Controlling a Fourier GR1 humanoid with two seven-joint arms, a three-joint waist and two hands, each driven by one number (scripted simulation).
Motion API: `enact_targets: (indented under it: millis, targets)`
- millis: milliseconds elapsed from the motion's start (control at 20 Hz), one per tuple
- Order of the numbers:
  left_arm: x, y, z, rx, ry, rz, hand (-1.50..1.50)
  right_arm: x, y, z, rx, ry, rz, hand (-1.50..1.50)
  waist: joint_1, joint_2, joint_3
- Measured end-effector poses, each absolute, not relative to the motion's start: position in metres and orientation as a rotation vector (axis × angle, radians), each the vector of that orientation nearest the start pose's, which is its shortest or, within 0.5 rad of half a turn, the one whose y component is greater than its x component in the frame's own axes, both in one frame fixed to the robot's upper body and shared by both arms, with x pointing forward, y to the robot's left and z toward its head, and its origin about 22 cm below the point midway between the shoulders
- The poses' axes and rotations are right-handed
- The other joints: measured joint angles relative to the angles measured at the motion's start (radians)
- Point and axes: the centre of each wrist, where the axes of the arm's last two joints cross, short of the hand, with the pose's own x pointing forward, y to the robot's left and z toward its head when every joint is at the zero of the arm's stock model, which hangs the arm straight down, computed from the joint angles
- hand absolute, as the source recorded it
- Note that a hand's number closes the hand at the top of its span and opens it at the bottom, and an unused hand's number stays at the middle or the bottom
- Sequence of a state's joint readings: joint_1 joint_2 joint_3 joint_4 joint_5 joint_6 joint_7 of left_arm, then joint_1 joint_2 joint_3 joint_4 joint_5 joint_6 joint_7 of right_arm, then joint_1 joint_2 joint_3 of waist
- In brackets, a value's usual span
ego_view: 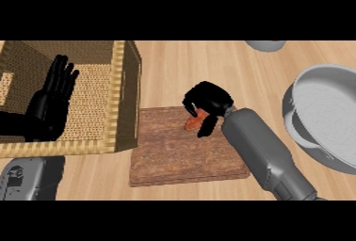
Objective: Pick the sweet potato from the cutting board and place it in the pot
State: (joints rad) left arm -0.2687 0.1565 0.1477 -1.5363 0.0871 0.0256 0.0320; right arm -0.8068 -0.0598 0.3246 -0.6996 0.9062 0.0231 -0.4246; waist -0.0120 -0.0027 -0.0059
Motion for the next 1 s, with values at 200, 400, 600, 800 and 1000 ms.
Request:
enact_targets:
  millis: [200,400,600,800,1000]
  targets:
    - [0.299,0.276,0.07,0.1,-1.77,0.025,0.0,0.408,-0.136,0.034,-0.64,-1.518,1.296,1.5,-0.007,0.003,-0.001]
    - [0.3,0.277,0.069,0.099,-1.772,0.026,0.0,0.426,-0.148,0.063,-0.951,-1.373,0.968,1.5,0.003,0.002,-0.003]
    - [0.3,0.276,0.067,0.091,-1.775,0.019,0.0,0.442,-0.149,0.098,-1.232,-1.238,0.679,1.5,0.02,-0.002,-0.004]
    - [0.303,0.273,0.068,0.084,-1.777,0.019,0.0,0.454,-0.147,0.133,-1.492,-1.133,0.425,1.5,0.029,0.001,-0.003]
    - [0.302,0.27,0.069,0.085,-1.773,0.017,0.0,0.46,-0.139,0.16,-1.701,-1.056,0.303,1.5,0.029,-0.003,-0.001]
